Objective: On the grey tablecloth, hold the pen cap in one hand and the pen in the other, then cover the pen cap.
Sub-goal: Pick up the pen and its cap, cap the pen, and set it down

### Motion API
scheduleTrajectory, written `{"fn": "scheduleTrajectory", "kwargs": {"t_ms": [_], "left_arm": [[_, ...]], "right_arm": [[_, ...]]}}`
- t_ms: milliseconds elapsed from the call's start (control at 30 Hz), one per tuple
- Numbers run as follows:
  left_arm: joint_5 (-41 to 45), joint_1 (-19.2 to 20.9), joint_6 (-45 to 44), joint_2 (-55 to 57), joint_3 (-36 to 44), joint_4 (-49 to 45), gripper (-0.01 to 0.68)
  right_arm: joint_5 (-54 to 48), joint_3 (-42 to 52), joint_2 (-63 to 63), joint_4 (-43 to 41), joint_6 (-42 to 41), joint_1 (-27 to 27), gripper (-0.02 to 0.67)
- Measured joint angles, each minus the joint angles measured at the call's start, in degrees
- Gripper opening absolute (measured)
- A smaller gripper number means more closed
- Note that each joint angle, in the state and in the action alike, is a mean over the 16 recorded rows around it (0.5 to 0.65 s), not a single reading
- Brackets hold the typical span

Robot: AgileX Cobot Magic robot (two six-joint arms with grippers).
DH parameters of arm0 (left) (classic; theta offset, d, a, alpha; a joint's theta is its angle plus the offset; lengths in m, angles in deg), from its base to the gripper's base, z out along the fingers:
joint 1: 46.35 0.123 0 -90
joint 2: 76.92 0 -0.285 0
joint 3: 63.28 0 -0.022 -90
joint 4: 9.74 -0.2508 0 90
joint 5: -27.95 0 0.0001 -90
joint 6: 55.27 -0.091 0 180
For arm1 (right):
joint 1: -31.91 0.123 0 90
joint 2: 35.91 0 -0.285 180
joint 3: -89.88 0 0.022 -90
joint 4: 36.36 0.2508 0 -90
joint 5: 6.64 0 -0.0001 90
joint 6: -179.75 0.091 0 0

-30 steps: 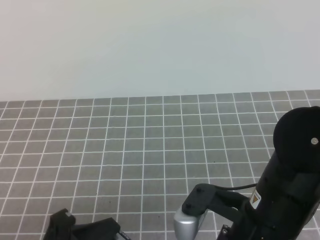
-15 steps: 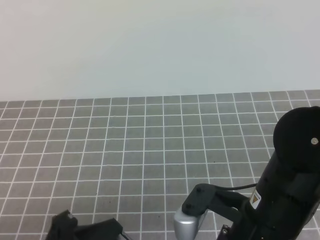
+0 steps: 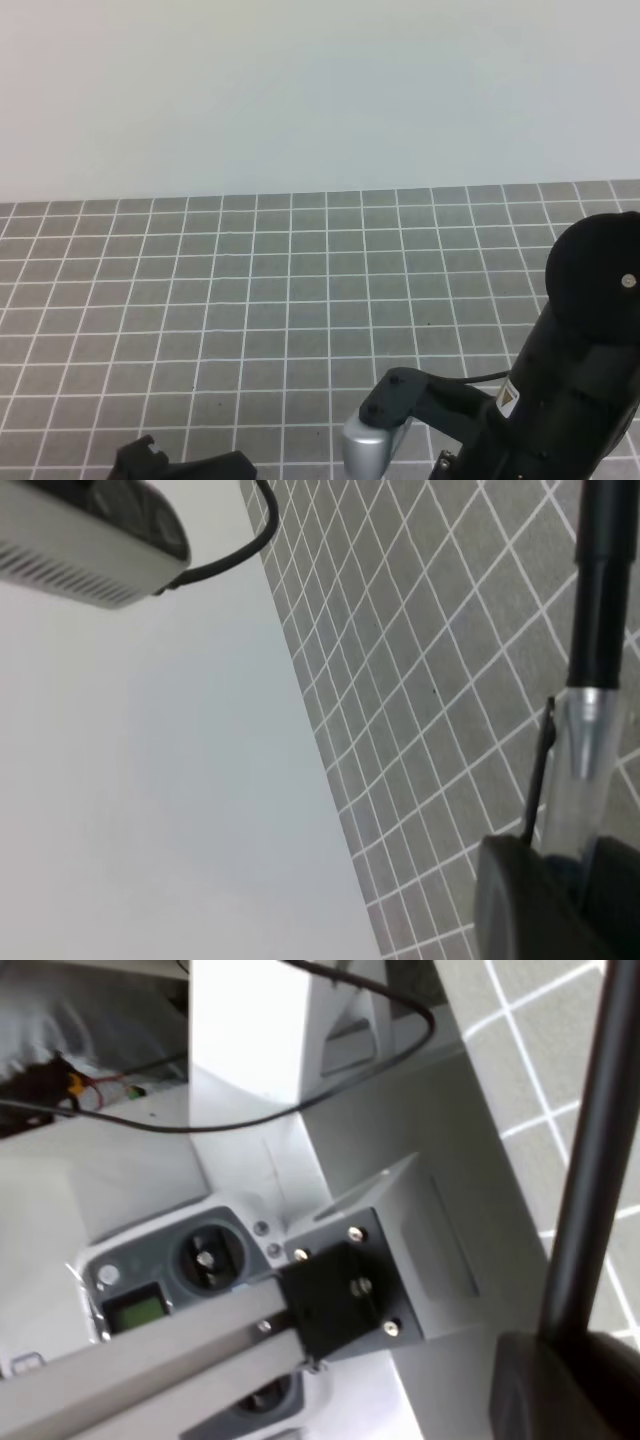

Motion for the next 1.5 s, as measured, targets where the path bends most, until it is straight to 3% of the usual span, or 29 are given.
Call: {"fn": "scheduleTrajectory", "kwargs": {"t_ms": [333,1067,1500], "left_arm": [[0.9,0.0,-0.01,0.0,0.0,-0.9,0.034],[0.55,0.0,2.73,0.0,0.0,-0.94,0.088],[-1.36,0.03,8.43,0.0,0.0,1.3,0.314]], "right_arm": [[0.13,-3.81,-3.02,1.78,2.17,0.0,0.065],[-0.01,-9.94,-7.57,0.32,4.92,0.0,0.065],[0.62,-10.59,-7.67,-4.22,7.38,-0.09,0.064]]}}
